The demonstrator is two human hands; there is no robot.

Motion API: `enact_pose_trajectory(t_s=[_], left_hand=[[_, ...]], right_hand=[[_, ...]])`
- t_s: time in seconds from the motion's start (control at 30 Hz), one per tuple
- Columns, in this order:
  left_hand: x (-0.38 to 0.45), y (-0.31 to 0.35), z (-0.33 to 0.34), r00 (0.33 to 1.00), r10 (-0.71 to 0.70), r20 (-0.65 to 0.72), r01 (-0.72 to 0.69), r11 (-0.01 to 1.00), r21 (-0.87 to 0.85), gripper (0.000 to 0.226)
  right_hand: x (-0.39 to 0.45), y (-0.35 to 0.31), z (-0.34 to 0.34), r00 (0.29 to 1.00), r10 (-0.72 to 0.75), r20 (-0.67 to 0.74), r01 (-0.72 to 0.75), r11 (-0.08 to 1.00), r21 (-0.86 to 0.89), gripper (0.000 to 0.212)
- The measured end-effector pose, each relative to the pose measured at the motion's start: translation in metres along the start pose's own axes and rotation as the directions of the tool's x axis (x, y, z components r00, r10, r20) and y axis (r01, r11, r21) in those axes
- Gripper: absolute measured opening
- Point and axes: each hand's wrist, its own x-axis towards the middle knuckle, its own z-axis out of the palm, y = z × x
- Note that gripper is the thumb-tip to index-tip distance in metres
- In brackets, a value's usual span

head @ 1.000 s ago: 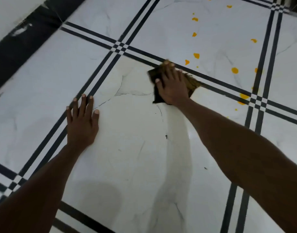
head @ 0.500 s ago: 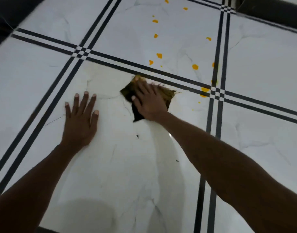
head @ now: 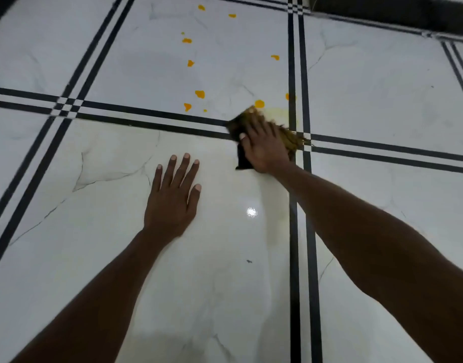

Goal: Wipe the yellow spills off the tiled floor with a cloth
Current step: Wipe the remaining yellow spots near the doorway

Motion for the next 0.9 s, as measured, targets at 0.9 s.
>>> enact_pose_trajectory(t_s=[0.9], left_hand=[[0.003,0.004,-0.003,0.999,-0.038,0.02,0.038,0.999,0.022,0.059]], right_hand=[[-0.014,-0.07,0.021,0.958,-0.286,0.026,0.285,0.958,0.027,0.063]])
